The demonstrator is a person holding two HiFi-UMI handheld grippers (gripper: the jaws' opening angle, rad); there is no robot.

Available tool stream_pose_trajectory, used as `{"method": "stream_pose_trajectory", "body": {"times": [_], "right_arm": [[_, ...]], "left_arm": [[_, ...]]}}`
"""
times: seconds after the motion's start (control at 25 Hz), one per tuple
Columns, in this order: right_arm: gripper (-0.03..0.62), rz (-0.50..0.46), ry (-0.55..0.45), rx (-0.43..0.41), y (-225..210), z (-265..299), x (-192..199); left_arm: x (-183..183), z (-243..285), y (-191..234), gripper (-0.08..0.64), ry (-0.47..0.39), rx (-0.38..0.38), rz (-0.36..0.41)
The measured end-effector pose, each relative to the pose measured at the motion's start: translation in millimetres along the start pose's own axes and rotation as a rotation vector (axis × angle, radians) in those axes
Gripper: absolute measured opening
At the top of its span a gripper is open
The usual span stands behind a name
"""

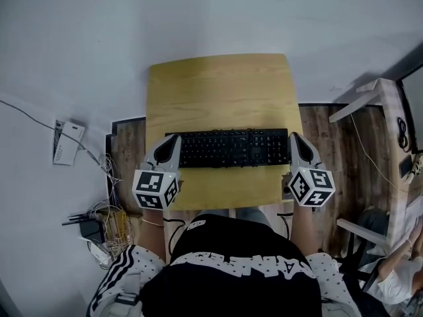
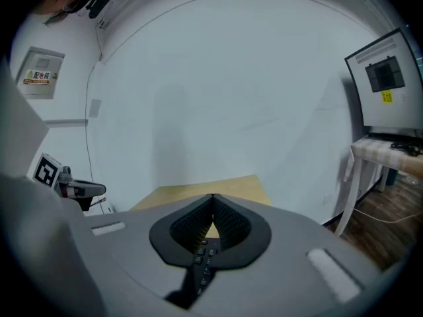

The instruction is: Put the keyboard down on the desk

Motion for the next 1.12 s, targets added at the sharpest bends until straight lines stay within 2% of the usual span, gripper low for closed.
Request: {"method": "stream_pose_trajectory", "body": {"times": [0.44, 1.12], "right_arm": [[0.011, -0.041, -0.066, -0.054, 13.9, -15.4, -33.6], [0.011, -0.097, -0.065, -0.082, 18.7, -23.5, -45.5]], "left_arm": [[-41.1, -20.5, -15.3, 0.002, -0.094, -0.01, 0.052], [-55.1, -24.7, -30.2, 0.002, -0.115, -0.003, 0.082]]}}
Point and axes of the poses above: the fingertips, and each gripper's own axes: z forward along the fingers, y to its left, x out of its underside, the point moved 4 cm from there along -z, backward along the fingers, and after that the axes turned 7 degrees about -x, right-handed, at the moved point
